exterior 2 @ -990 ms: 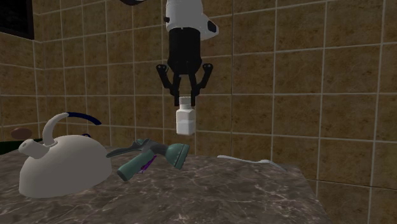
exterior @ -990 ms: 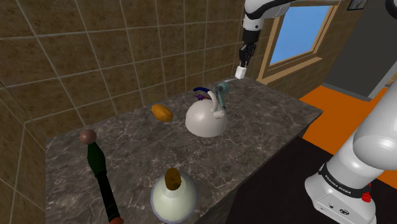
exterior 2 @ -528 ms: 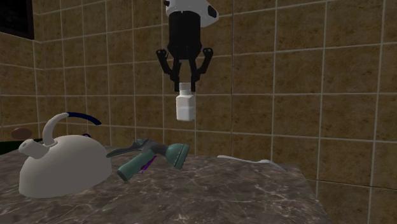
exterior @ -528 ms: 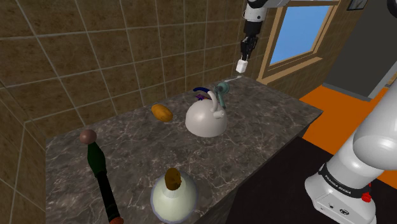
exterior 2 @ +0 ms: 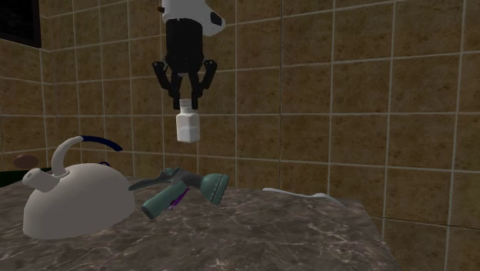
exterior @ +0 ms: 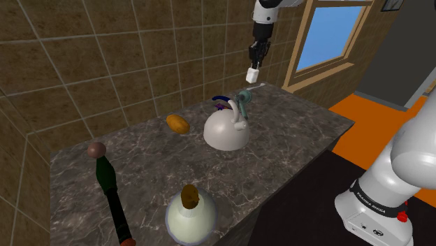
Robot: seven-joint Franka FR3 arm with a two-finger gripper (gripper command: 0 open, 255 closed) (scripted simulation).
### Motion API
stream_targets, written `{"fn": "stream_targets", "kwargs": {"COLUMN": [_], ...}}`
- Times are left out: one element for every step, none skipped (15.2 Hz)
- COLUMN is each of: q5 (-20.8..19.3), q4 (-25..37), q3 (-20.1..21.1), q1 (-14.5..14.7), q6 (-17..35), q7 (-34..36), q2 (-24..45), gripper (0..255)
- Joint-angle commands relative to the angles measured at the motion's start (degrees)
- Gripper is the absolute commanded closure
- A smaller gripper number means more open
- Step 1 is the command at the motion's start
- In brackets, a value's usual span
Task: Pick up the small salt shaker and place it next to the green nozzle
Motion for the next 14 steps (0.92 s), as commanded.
{"fn": "stream_targets", "kwargs": {"q5": [-0.02, -0.04, -0.05, -0.07, -0.09, -0.12, -0.16, -0.21, -0.27, -0.34, -0.43, -0.53, -0.64, -0.77], "q4": [0.17, 0.45, 0.81, 1.23, 1.73, 2.3, 2.94, 3.65, 4.44, 5.3, 6.24, 7.26, 8.36, 9.55], "q3": [1.35, 1.98, 2.6, 3.22, 3.83, 4.44, 5.04, 5.63, 6.2, 6.76, 7.31, 7.86, 8.39, 8.9], "q1": [1.46, 2.14, 2.82, 3.5, 4.18, 4.87, 5.55, 6.24, 6.93, 7.63, 8.33, 9.03, 9.74, 10.46], "q6": [0.06, 0.0, -0.07, -0.16, -0.26, -0.38, -0.52, -0.68, -0.85, -1.05, -1.27, -1.52, -1.79, -2.09], "q7": [2.91, 4.23, 5.54, 6.84, 8.14, 9.44, 10.73, 12.01, 13.29, 14.56, 15.82, 17.08, 18.33, 19.57], "q2": [0.22, 0.44, 0.72, 1.05, 1.44, 1.88, 2.38, 2.94, 3.54, 4.21, 4.93, 5.7, 6.53, 7.42], "gripper": [255, 255, 255, 255, 255, 255, 255, 255, 255, 255, 255, 255, 255, 255]}}
